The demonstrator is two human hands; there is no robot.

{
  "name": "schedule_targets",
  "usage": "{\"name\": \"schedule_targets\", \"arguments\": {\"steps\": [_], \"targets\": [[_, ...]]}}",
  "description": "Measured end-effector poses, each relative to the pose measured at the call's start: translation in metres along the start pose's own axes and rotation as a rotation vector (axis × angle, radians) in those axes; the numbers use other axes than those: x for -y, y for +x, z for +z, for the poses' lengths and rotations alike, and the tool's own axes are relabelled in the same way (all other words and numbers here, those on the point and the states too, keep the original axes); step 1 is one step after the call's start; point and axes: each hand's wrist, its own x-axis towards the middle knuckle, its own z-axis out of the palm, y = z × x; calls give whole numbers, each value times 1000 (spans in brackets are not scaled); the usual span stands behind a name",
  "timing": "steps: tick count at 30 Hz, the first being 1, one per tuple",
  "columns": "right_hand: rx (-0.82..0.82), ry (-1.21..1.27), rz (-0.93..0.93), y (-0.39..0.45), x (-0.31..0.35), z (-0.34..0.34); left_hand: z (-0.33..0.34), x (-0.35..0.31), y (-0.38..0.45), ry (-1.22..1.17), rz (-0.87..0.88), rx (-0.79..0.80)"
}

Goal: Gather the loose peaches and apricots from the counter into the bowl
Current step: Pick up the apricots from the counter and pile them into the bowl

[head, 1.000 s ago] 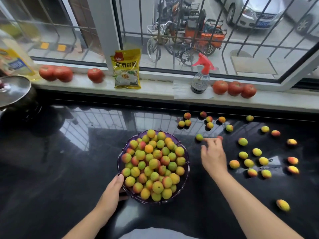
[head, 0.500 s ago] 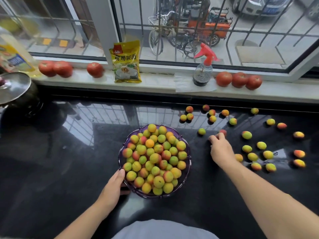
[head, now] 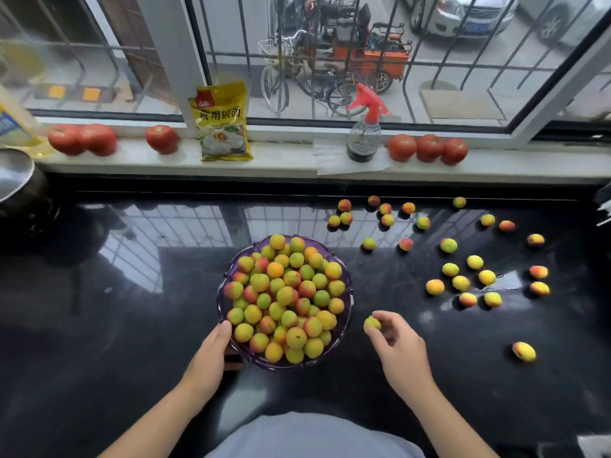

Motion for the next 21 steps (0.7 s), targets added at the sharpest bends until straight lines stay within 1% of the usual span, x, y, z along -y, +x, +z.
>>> {"name": "schedule_targets", "arguments": {"steps": [3,6,8,10,14,19,21], "targets": [[77,-72,-175,2,27,5,0,1,0,2,1,-1],[177,-116,-240,9,41,15,1,1,-1,0,-5,-3],[223,-190,-276,13,43,22,1,1,-1,-2,-9,-1],[225,-253,-321,16,43,25,2,1,-2,-3,-11,2],[166,-340,-347,22,42,28,2,2,-2,0,-20,6],[234,-400,-363,22,45,28,0,3,-1,10,-25,9],[237,-403,-360,22,44,29,0,2,0,13,-19,12]]}}
